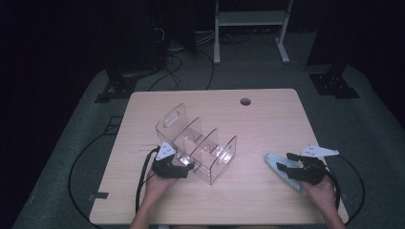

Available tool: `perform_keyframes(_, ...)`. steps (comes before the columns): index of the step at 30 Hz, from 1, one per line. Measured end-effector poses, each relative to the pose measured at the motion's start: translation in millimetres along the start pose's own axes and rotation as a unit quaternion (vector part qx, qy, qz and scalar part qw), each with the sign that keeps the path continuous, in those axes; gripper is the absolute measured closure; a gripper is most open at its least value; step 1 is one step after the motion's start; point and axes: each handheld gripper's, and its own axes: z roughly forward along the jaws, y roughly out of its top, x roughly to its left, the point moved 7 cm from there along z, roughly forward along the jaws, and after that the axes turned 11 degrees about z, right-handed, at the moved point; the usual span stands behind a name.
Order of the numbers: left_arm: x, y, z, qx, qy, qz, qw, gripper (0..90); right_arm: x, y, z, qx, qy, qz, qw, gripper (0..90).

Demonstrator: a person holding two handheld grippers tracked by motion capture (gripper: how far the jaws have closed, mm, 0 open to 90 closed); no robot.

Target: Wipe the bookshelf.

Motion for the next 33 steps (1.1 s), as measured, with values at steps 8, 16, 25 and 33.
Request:
perform_keyframes(8,-12.7,1.6,2.4,-0.005,0.0,-0.001,1.0,7.4,-5.1,-13.0,21.6,0.069,-0.037,-0.013,0.9969,50.3)
perform_keyframes(16,-26.5,5.9,5.6,0.001,0.002,-0.001,1.0,7.4,0.8,-17.3,26.3,0.063,-0.044,-0.01,0.997,78.0)
perform_keyframes(25,-31.1,6.6,6.1,0.001,-0.006,0.003,1.0,7.4,7.1,-13.2,23.7,0.051,-0.037,0.008,0.998,85.1)
perform_keyframes(33,-31.6,7.0,6.1,0.005,-0.002,0.002,1.0,7.5,56.4,22.6,5.4,-0.04,0.049,-0.004,0.998,85.2)
